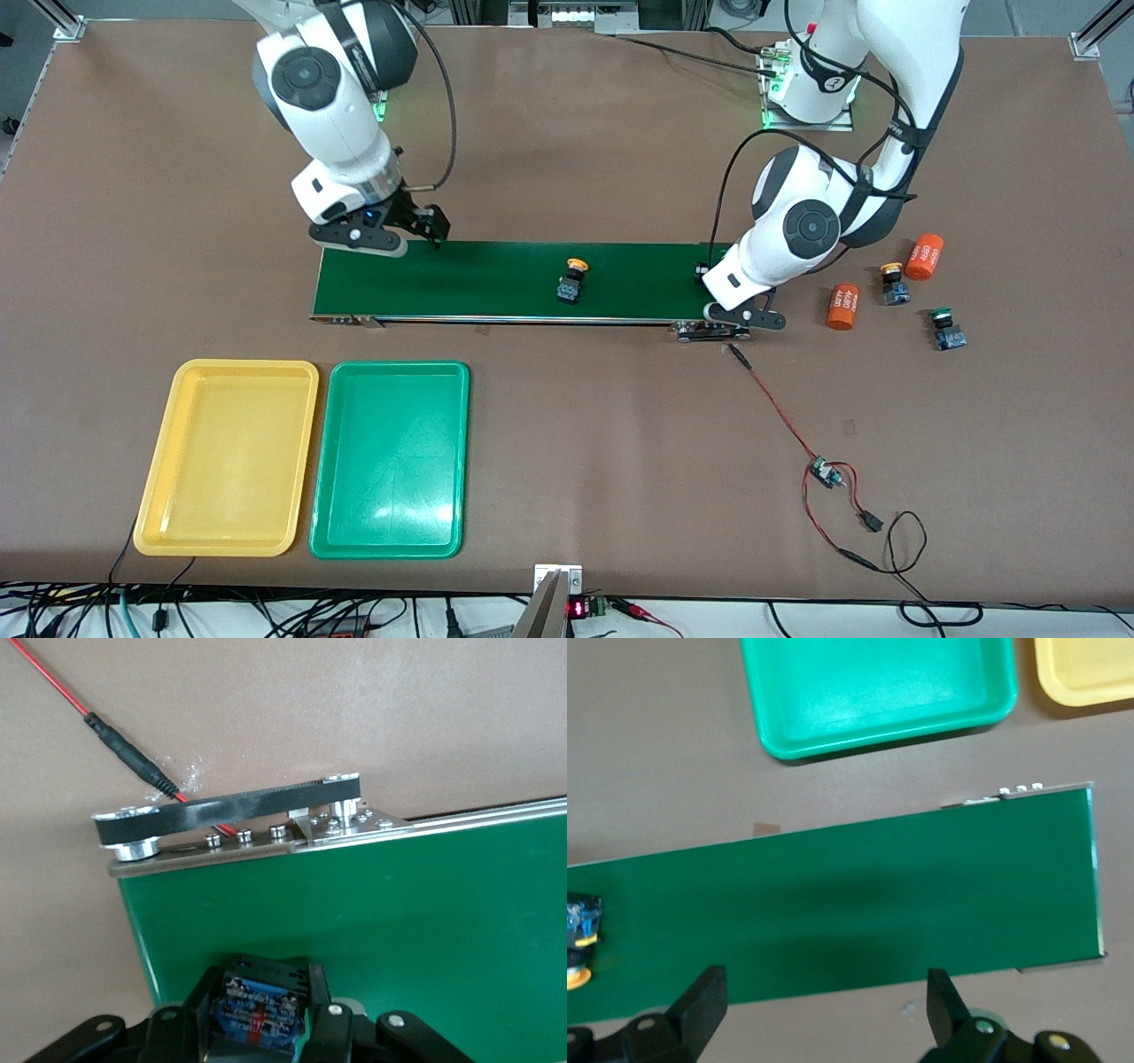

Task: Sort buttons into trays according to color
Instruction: 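Grasp the belt button with the right gripper while the left grasps a battery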

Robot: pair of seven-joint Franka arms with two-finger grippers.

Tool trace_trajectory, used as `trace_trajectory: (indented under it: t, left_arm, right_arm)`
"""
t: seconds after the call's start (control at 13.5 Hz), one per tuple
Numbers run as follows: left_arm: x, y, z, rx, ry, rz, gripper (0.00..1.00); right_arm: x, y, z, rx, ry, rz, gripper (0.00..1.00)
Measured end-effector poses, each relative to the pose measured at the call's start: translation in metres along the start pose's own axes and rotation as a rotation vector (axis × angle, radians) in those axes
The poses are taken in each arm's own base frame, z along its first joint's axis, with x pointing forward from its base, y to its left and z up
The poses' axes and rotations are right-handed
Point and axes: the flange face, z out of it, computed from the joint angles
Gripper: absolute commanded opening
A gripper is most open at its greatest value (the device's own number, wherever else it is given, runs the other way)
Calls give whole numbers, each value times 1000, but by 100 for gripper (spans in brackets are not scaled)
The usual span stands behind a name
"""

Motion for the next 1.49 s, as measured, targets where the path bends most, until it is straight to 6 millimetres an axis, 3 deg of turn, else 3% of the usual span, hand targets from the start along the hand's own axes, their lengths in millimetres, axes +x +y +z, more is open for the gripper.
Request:
trace_trajectory:
  t: [0.07, 0.15, 0.22, 0.45, 0.67, 0.82, 1.04, 1.49]
  left_arm:
    - [1, 1, 1, -1, 5, 1, 17]
    - [1, 2, 0, -2, 11, 3, 51]
    - [2, 2, -1, -3, 16, 7, 97]
    - [9, 0, -10, -7, 45, 40, 100]
    - [22, -20, -33, -12, 90, 43, 100]
    - [28, -52, -53, -13, 107, 42, 100]
    - [27, -122, -64, -16, 50, 110, 100]
    - [12, -219, -36, -33, -26, 145, 100]
  right_arm:
    - [1, -9, 8, -5, -3, 6, 100]
    - [1, -19, 14, -8, -5, 14, 100]
    - [-1, -28, 19, -13, -5, 14, 100]
    - [0, -40, 30, -18, -11, 10, 100]
    - [4, -43, 36, -11, -19, 20, 100]
    - [4, -49, 42, -1, -9, 56, 100]
    - [1, -65, 56, -21, 17, 11, 100]
    - [18, -58, 67, -37, 22, -65, 100]
